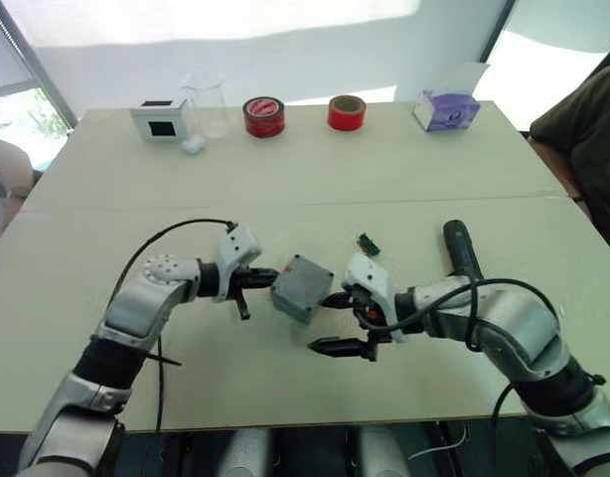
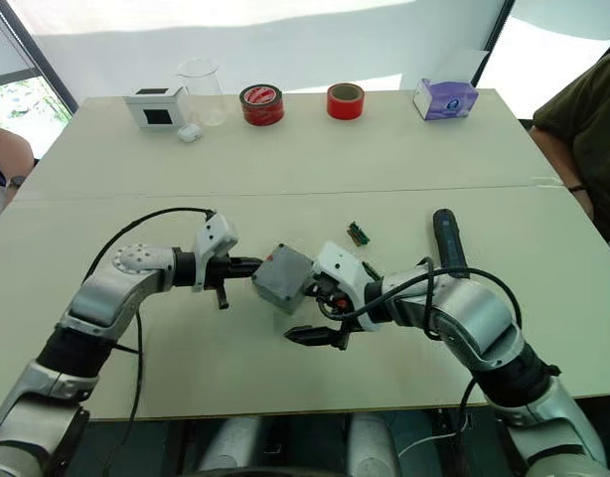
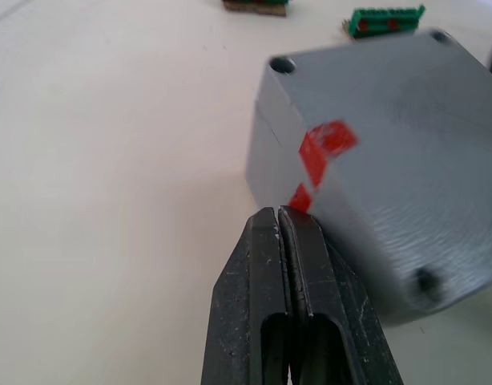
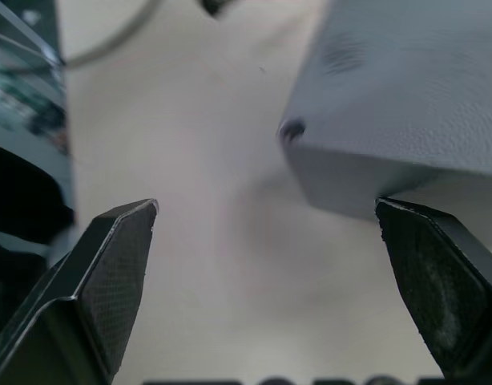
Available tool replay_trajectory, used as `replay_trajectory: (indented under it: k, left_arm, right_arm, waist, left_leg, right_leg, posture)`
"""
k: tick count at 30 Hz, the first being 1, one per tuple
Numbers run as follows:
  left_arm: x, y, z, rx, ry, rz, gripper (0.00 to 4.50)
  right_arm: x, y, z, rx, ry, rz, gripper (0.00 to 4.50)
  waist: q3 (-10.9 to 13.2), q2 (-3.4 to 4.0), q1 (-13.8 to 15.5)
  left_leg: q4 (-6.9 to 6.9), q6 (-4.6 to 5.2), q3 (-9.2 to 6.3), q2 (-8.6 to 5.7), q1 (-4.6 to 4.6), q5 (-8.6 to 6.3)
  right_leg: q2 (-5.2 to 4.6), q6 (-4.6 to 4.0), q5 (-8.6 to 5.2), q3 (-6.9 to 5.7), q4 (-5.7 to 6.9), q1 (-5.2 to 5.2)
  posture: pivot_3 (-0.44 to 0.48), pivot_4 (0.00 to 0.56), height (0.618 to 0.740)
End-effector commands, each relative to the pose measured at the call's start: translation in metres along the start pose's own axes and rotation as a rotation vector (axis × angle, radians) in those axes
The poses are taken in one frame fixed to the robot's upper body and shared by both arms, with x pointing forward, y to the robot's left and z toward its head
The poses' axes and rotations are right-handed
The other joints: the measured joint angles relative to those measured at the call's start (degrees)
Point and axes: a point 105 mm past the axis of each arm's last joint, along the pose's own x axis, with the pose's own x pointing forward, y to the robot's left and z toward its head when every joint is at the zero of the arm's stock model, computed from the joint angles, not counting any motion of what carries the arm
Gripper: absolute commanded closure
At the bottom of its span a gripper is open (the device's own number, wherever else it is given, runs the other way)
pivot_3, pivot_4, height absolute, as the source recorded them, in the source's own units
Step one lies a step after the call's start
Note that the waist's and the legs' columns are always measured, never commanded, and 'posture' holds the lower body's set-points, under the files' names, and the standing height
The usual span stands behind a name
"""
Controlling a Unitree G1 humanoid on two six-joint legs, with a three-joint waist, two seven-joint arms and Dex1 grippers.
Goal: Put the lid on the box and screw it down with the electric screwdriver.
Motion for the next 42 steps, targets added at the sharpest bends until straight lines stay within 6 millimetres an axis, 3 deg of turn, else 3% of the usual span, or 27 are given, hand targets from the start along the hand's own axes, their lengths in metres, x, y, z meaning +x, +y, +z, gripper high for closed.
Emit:
replay_trajectory:
  k: [1, 8, 11, 16, 20, 27, 42]
  left_arm:
    - [0.0, 0.004, 0.009, 0.037, -0.04, 0.015, 4.5]
    - [-0.021, 0.013, -0.004, 0.027, 0.007, 0.07, 4.5]
    - [-0.035, 0.0, -0.019, 0.02, 0.073, 0.038, 4.5]
    - [-0.039, -0.022, -0.028, -0.008, 0.109, -0.026, 4.5]
    - [-0.036, -0.026, -0.025, -0.016, 0.095, -0.025, 4.5]
    - [-0.022, -0.019, -0.01, 0.0, 0.029, 0.017, 4.5]
    - [-0.021, -0.012, -0.007, 0.01, 0.02, 0.018, 4.5]
  right_arm:
    - [-0.013, 0.001, 0.015, -0.018, -0.062, -0.032, 0.02]
    - [-0.035, -0.012, 0.01, -0.089, 0.004, -0.126, 0.02]
    - [-0.043, -0.035, 0.013, -0.164, 0.035, -0.212, 0.02]
    - [-0.032, -0.049, 0.009, -0.214, 0.058, -0.23, 0.02]
    - [-0.025, -0.048, 0.009, -0.217, 0.048, -0.205, 0.02]
    - [-0.017, -0.024, 0.007, -0.21, 0.031, -0.099, 0.02]
    - [-0.018, -0.019, 0.005, -0.178, 0.019, -0.113, 0.02]
  waist:
    - [0.0, 0.0, 0.03]
    - [0.0, 0.0, -0.08]
    - [0.0, 0.01, -0.46]
    - [0.0, 0.01, -0.37]
    - [0.0, 0.01, -0.01]
    - [0.0, 0.0, 0.08]
    - [0.0, 0.01, -0.01]
  left_leg:
    - [0.0, 0.0, 0.0, -0.01, 0.0, 0.0]
    - [0.0, 0.0, 0.0, 0.0, 0.0, 0.0]
    - [0.0, 0.0, 0.01, 0.0, 0.0, 0.0]
    - [-0.02, 0.0, 0.02, 0.04, 0.02, 0.0]
    - [0.0, 0.0, 0.03, 0.02, 0.01, 0.0]
    - [0.01, -0.01, 0.01, 0.01, 0.01, 0.0]
    - [0.01, -0.01, 0.01, 0.01, 0.02, 0.01]
  right_leg:
    - [0.0, 0.0, 0.0, 0.0, 0.0, 0.0]
    - [0.0, 0.0, 0.0, 0.0, 0.01, -0.01]
    - [0.0, 0.0, 0.0, 0.0, 0.0, -0.03]
    - [0.02, 0.0, -0.01, 0.01, 0.02, -0.04]
    - [-0.02, 0.0, -0.01, 0.02, 0.01, -0.02]
    - [-0.01, 0.0, -0.01, 0.01, 0.03, 0.0]
    - [0.0, 0.0, -0.01, 0.01, 0.03, -0.01]
  posture:
    - [0.0, 0.15, 0.74]
    - [0.0, 0.15, 0.74]
    - [0.0, 0.15, 0.74]
    - [0.0, 0.15, 0.74]
    - [0.0, 0.15, 0.74]
    - [0.0, 0.15, 0.74]
    - [0.0, 0.15, 0.74]
